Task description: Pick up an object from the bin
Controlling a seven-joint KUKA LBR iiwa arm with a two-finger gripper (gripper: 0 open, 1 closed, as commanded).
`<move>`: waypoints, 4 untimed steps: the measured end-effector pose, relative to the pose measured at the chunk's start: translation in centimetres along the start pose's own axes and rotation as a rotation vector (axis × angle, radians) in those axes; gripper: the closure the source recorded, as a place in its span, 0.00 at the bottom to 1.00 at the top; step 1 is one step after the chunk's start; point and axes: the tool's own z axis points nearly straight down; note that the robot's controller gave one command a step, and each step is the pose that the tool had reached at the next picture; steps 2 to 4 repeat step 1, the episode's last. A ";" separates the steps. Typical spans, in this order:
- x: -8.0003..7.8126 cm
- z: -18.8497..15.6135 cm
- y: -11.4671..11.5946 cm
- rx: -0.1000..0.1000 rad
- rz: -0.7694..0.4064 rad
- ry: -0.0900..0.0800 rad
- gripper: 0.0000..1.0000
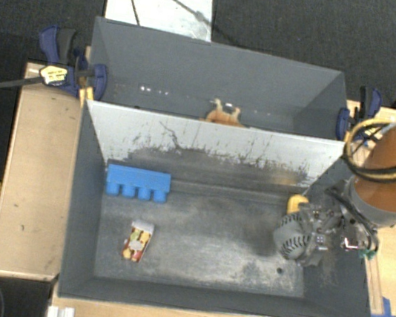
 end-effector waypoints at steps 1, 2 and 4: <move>0.2 -12.0 3.0 0.004 0.022 -0.015 1.00; 0.2 -12.0 3.0 0.004 0.022 -0.015 1.00; 0.2 -12.0 3.0 0.004 0.022 -0.015 1.00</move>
Offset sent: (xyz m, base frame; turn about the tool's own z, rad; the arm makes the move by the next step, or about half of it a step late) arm 0.0000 0.0000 0.0000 0.0000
